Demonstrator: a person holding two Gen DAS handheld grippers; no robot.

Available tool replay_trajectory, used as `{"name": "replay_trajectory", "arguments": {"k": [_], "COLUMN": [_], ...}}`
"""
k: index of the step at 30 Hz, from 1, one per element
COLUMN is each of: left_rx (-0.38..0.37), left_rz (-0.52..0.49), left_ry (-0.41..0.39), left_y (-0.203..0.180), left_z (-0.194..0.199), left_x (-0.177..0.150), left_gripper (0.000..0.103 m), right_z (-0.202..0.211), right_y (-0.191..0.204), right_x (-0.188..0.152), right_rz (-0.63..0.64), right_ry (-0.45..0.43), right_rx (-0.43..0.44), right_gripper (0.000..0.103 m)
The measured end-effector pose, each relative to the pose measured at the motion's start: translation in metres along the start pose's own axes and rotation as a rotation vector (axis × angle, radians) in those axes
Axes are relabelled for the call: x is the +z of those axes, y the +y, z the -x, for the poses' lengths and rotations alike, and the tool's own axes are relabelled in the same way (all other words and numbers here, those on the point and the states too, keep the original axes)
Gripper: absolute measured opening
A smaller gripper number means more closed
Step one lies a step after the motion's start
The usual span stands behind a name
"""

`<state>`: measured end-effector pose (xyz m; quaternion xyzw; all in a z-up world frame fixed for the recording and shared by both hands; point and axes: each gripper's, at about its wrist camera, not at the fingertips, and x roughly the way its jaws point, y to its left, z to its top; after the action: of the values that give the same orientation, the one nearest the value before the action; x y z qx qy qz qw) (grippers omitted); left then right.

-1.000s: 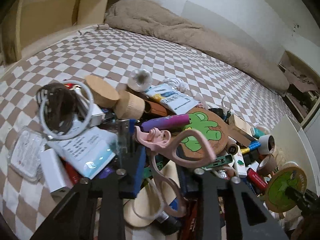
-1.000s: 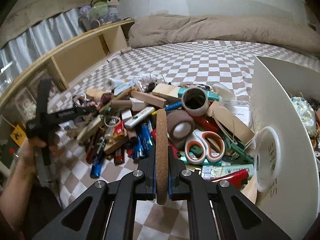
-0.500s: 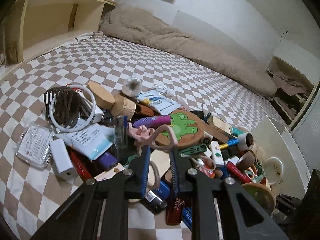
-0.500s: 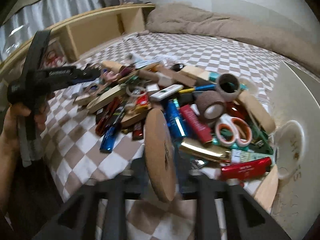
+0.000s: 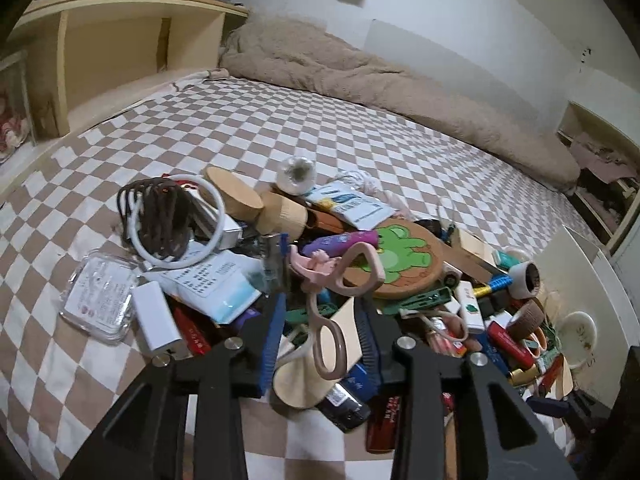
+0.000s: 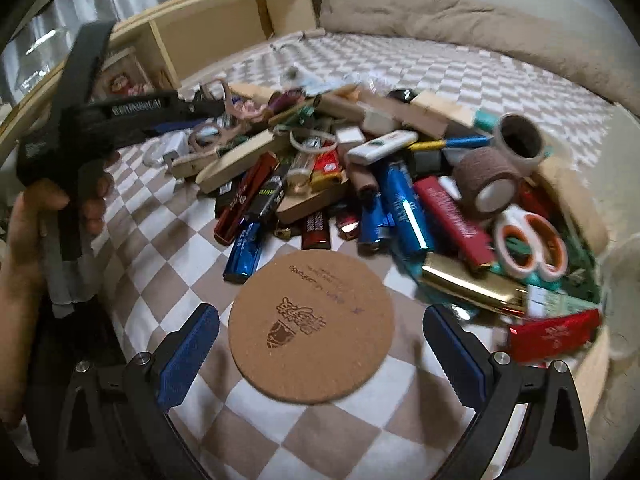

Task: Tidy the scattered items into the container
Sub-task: 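Lift the pink scissors with the left gripper while the right holds the coaster flat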

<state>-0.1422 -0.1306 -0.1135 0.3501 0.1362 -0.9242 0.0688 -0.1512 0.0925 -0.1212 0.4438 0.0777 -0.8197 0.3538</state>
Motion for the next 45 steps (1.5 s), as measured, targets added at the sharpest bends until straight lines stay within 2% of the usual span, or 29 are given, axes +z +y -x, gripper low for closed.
{"name": "replay_trajectory", "arguments": {"k": [2,4,8,9,10,13,20,27,33,35,36,37,40,45], "left_rx": [0.036,0.054,0.040,0.034,0.027,0.015,-0.043,-0.089,-0.081,-0.082,-0.078,-0.077,-0.074,-0.069], "left_rz": [-0.002,-0.004,-0.011,-0.016,-0.026,-0.060,-0.047,-0.065,-0.049,-0.018,-0.002,0.013,0.045,0.044], "left_ry": [-0.008,-0.014,-0.022,-0.026,-0.032,-0.037,0.017,0.034,0.047,0.049,0.053,0.060,0.063,0.042], "left_y": [0.003,0.006,0.004,0.003,0.000,-0.008,-0.010,-0.021,-0.022,-0.016,-0.012,-0.009,-0.001,-0.003], "left_z": [0.001,0.001,0.000,0.000,0.000,-0.001,-0.012,-0.024,-0.043,-0.049,-0.050,-0.051,-0.050,-0.043], "left_x": [0.000,0.001,0.002,0.002,0.002,0.001,0.000,0.000,0.008,0.011,0.012,0.013,0.013,0.014], "left_gripper": [0.037,0.048,0.059,0.066,0.068,0.068,0.068,0.068,0.068,0.056,0.040,0.033,0.028,0.027], "right_z": [-0.007,-0.013,-0.023,-0.025,-0.026,-0.026,-0.022,-0.018,-0.017,-0.017,-0.017,-0.017,-0.016,-0.016], "right_y": [0.007,0.015,0.019,0.017,0.014,0.003,0.002,-0.003,-0.006,-0.006,-0.006,-0.006,-0.007,-0.006], "right_x": [0.001,0.002,0.003,0.003,0.003,0.002,-0.001,-0.003,-0.004,-0.004,-0.004,-0.004,-0.004,-0.004], "right_rz": [0.030,0.067,0.086,0.071,0.042,-0.034,-0.032,-0.046,-0.050,-0.051,-0.051,-0.051,-0.051,-0.051], "right_ry": [0.013,0.025,0.045,0.047,0.051,0.056,0.043,0.042,0.042,0.042,0.043,0.043,0.043,0.043], "right_rx": [-0.007,-0.022,-0.068,-0.084,-0.081,-0.053,-0.089,-0.081,-0.076,-0.075,-0.075,-0.074,-0.072,-0.073], "right_gripper": [0.102,0.102,0.102,0.102,0.102,0.102,0.100,0.100,0.100,0.100,0.100,0.100,0.100,0.100]}}
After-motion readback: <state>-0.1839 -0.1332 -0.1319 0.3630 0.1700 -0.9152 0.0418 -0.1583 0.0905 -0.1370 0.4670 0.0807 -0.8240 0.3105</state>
